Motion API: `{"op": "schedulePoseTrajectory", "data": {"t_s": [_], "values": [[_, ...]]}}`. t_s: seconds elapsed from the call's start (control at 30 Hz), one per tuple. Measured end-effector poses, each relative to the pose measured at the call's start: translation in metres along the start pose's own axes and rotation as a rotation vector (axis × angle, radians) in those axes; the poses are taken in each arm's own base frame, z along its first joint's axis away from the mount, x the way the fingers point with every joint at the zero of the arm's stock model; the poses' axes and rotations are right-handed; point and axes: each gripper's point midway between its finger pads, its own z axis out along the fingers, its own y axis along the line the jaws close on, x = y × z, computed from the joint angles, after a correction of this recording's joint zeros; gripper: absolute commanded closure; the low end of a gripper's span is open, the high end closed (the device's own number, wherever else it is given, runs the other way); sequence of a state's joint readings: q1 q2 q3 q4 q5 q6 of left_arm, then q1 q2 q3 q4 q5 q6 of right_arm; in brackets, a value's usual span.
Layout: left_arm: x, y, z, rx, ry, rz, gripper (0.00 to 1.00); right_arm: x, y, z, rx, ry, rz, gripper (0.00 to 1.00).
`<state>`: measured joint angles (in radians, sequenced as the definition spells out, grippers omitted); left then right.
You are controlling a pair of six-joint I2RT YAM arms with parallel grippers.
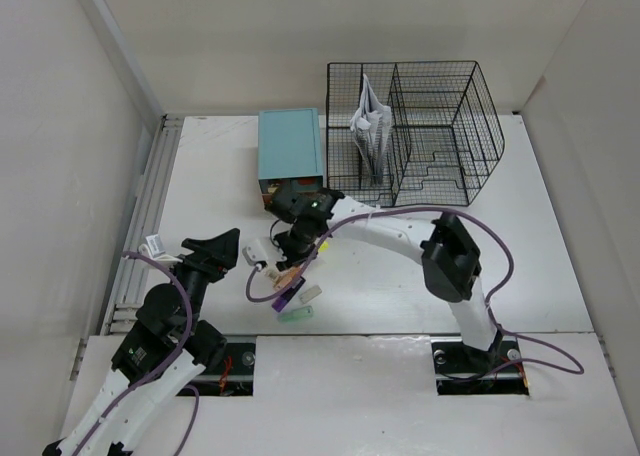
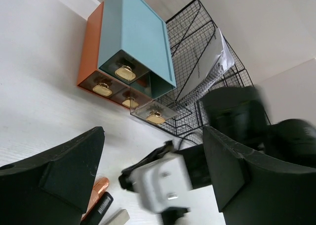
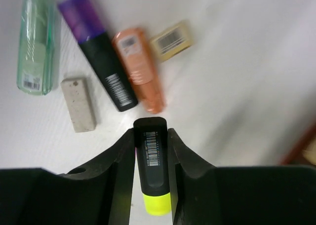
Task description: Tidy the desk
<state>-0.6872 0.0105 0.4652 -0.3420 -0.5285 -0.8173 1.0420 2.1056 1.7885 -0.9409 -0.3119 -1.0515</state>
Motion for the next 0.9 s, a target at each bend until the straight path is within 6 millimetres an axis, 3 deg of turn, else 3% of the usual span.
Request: {"op": "schedulePoseTrajectory", "data": {"t_s": [0.13,0.23,0.4,0.53,0.7,0.9], "values": [[-0.001,-0.001,0.0,0.0,-0.004,-0.019,0.22,-0.047,-0.025,-0.054,0.118,-0.136,-0.059,0.95],[-0.008,-0.007,-0.001,0.022,-0.028,-0.04,0.22,-0.073,-0.032,-0.09,0.172,-0.231,-0.088,0.95],[-0.005,-0.003,-0.001,0.006,-0.016,-0.027,0.22,-0.095,-0.053,-0.14,0.279,-0.398,-0.074,0.95],[-0.004,-0.002,-0.001,0.003,-0.012,-0.024,0.22,-0.076,-0.088,-0.172,0.386,-0.472,-0.004,0.96],[-0.004,-0.002,-0.001,0.003,-0.012,-0.024,0.22,-0.037,-0.125,-0.188,0.478,-0.507,0.094,0.96],[-0.002,0.0,-0.001,-0.003,-0.008,-0.019,0.22,-0.011,-0.147,-0.172,0.469,-0.538,0.157,0.96]]}}
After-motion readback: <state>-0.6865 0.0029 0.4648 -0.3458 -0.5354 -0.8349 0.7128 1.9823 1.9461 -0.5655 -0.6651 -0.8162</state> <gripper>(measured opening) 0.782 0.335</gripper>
